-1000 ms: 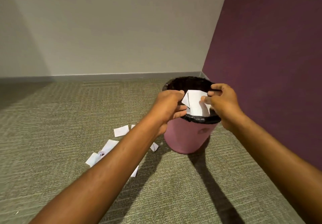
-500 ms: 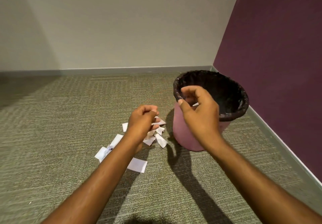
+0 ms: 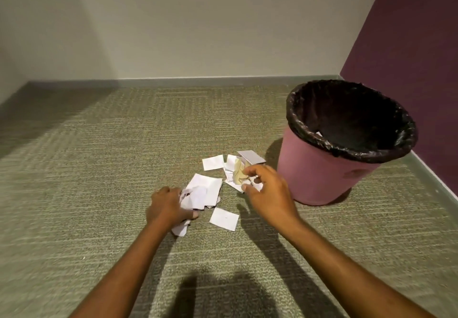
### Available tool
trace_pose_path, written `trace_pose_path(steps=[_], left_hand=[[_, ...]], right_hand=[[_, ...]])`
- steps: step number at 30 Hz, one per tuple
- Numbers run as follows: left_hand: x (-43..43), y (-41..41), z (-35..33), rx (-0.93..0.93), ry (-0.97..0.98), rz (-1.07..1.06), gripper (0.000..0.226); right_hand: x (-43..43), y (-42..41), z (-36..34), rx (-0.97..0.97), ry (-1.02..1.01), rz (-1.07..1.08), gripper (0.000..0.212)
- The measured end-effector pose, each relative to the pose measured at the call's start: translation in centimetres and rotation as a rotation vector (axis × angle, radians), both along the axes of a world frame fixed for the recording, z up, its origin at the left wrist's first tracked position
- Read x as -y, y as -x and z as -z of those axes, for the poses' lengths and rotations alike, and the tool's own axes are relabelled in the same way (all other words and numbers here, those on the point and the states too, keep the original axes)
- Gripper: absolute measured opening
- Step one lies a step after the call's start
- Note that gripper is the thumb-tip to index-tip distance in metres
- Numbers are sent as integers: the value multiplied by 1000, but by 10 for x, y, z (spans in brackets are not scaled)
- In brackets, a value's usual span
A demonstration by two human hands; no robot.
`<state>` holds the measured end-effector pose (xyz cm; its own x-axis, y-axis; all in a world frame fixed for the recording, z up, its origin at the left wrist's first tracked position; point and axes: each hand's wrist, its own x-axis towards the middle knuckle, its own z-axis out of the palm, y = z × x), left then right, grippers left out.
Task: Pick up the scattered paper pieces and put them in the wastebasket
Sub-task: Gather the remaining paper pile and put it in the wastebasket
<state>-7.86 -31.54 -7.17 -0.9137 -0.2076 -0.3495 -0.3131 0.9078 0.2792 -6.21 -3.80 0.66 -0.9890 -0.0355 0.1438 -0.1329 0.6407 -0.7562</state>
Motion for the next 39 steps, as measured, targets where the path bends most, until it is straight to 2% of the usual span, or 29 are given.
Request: trace_pose_path(steps=[6,10,14,17,20,22,24,27,31,34,39], left_hand=[[8,-8,3,-107,19,71,86],[14,-11,4,-200,-8,101,42],[22,-15,7,-319,-37,126,20],[26,-17,6,-371,-59,115,22],[28,-21,6,-400,-76,112,28],[30,-25,4,-400,-107,85,19],[34,-30,1,-405,-150,76,10],[41,-38,-5,-419,-181,90,14],[46,-53,-15,-415,-230,133,11],[47,-66,-15,-384,-297,138,11],[43,-80,-2,-318,-379,146,13]], right_hand=[[17,-9,48,145,-139,-108,37],[30,-14,64,226,-293,-152,52],[41,-20,72,230,-460,-182,67],[48,-23,77,191,-541,-201,70],[50,-22,80,215,-467,-184,70],[50,-20,81,233,-406,-158,67],[49,-19,81,250,-370,-134,58],[48,-18,81,267,-332,-108,33],[47,-12,74,332,-191,-74,16],[49,-4,68,280,-126,-107,15],[63,4,56,187,-192,-310,22]])
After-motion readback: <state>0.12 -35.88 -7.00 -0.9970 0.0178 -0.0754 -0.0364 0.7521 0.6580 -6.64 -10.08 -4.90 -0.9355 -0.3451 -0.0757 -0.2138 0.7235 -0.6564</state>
